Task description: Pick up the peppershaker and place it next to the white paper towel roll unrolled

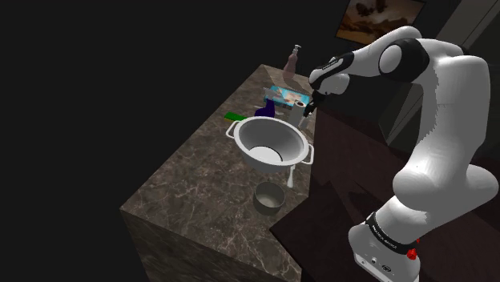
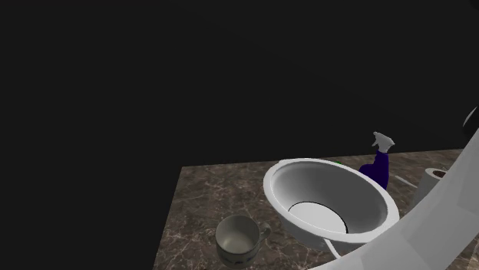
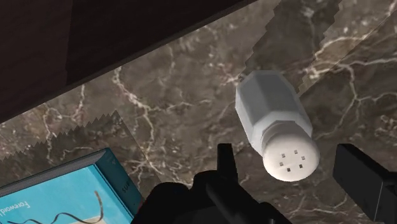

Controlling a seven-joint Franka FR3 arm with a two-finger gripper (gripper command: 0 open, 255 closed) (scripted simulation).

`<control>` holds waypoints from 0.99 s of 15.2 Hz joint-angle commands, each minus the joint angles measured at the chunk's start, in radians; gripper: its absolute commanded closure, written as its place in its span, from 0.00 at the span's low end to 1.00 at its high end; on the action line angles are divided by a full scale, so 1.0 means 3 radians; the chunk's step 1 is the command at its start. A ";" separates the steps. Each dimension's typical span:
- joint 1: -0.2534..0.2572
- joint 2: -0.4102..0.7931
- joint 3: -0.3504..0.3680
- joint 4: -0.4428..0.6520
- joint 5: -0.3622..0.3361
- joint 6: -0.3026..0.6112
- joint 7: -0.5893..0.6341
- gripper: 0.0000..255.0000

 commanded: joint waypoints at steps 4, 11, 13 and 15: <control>0.0000 0.0000 0.0000 0.0000 0.0000 0.0000 0.0000 0.00; 0.0031 -0.0337 -0.0051 -0.0093 -0.0062 -0.0242 0.0037 0.00; 0.0031 -0.0337 -0.0051 -0.0093 -0.0062 -0.0243 0.0037 0.00; 0.0031 -0.0337 -0.0051 -0.0093 -0.0062 -0.0243 0.0037 0.00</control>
